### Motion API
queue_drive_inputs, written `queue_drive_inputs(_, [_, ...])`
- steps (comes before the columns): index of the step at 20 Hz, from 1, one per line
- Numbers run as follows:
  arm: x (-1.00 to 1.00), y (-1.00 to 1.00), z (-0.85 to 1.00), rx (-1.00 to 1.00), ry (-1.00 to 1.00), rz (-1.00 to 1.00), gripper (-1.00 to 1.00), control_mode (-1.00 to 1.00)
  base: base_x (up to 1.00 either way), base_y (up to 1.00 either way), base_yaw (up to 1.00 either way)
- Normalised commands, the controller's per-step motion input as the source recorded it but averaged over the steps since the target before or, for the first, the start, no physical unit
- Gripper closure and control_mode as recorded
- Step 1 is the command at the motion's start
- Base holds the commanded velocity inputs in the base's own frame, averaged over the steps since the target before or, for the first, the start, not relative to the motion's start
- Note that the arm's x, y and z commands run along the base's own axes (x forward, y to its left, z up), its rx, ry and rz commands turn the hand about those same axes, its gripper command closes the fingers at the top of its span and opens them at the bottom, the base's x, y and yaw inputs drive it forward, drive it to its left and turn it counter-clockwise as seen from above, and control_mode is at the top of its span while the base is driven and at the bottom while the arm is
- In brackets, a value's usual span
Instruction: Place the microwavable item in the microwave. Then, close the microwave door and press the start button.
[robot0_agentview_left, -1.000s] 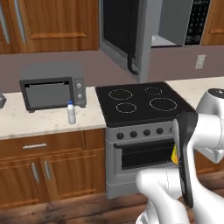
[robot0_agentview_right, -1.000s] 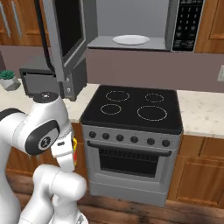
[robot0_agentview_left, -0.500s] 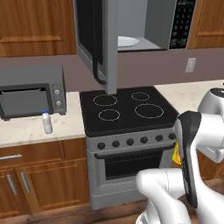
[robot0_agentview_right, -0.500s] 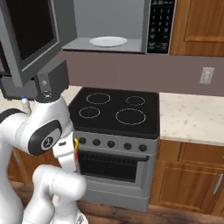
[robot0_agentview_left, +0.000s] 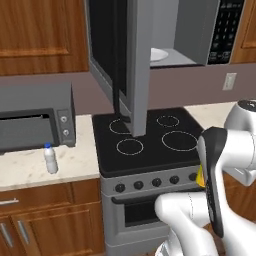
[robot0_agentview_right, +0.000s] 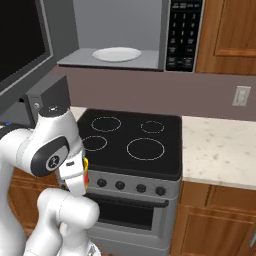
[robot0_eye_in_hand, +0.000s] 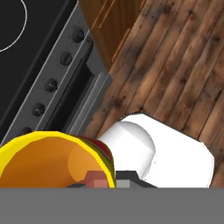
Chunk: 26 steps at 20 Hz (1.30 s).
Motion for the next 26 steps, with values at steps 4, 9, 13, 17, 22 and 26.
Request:
queue_drive_inputs(4, [0.0,0.0,0.0,0.0,0.0,0.0,1.0,1.0,0.36,-0.42,0.03])
queue_drive_inputs(9, [0.0,0.0,0.0,0.0,0.0,0.0,1.0,1.0,0.37,-0.26,0.0])
queue_drive_inputs(13, [0.0,0.0,0.0,0.0,0.0,0.0,1.0,1.0,0.33,-0.18,0.0])
queue_drive_inputs(17, [0.0,0.0,0.0,0.0,0.0,0.0,1.0,1.0,0.31,-0.07,0.0])
queue_drive_inputs(22, [0.0,0.0,0.0,0.0,0.0,0.0,1.0,1.0,0.35,-0.07,0.0])
queue_drive_inputs(26, [0.0,0.0,0.0,0.0,0.0,0.0,1.0,1.0,0.56,0.0,0.01])
